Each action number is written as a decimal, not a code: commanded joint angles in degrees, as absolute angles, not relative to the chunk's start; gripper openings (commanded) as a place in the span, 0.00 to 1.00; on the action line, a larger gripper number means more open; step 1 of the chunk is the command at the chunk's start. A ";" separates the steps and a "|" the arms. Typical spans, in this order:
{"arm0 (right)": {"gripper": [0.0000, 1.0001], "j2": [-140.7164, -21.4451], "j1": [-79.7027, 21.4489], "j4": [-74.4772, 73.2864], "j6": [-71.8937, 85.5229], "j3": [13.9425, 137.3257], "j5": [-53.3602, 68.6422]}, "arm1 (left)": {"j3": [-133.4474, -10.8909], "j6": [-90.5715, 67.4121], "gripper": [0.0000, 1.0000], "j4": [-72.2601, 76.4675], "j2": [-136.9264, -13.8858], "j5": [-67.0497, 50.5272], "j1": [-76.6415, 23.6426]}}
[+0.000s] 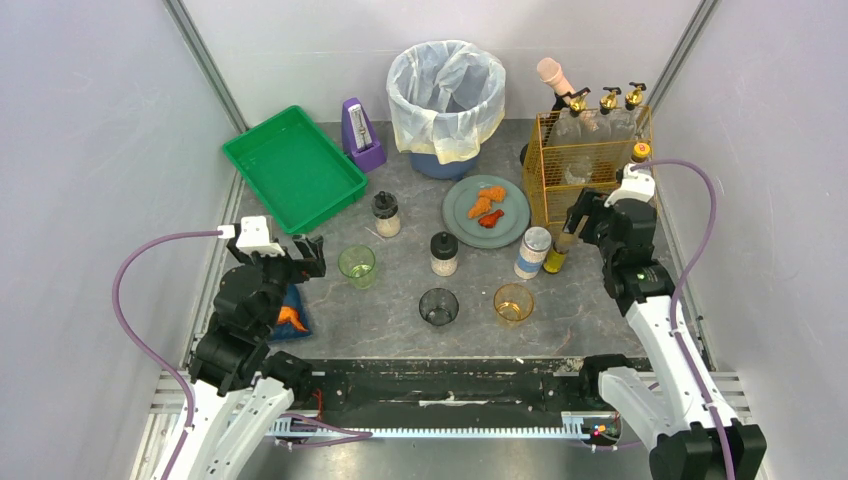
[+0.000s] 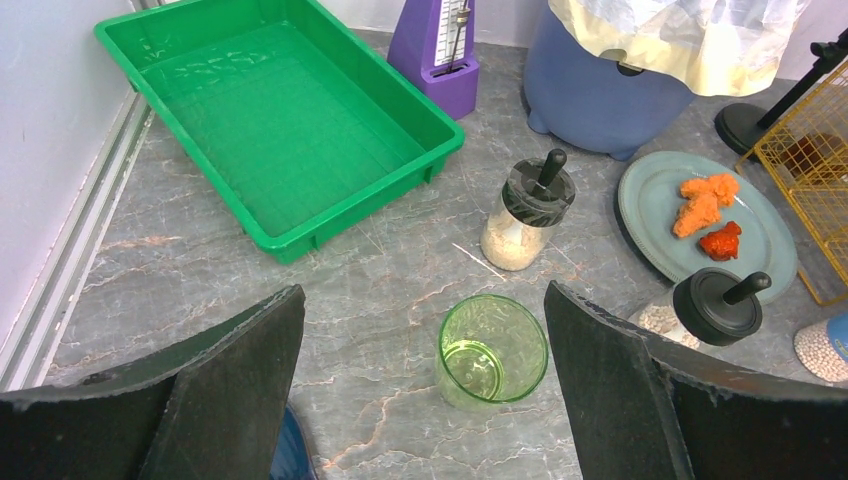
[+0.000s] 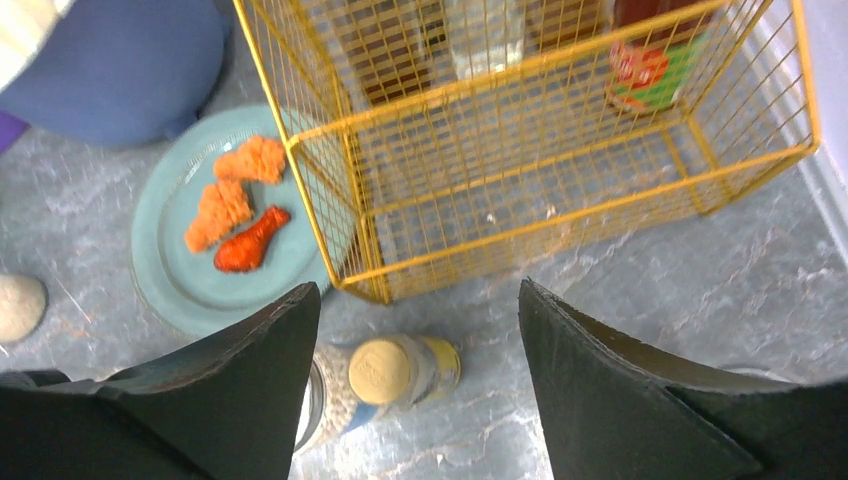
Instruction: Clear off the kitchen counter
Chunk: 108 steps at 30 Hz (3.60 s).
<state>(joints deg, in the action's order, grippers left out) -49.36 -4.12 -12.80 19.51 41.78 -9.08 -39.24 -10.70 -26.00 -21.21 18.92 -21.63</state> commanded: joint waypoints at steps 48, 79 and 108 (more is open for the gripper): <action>0.00 -57.94 -6.63 -15.56 14.35 64.87 -15.59 | -39.42 -10.61 0.94 -23.90 -21.62 17.98 -21.83; 0.00 -86.31 1.66 5.51 12.05 63.70 -20.57 | -39.65 -10.02 0.94 -24.00 -23.38 18.81 -21.33; 0.90 -68.01 -5.40 -4.85 15.30 58.14 -15.62 | -39.57 -10.28 0.94 -23.99 -22.37 18.28 -21.22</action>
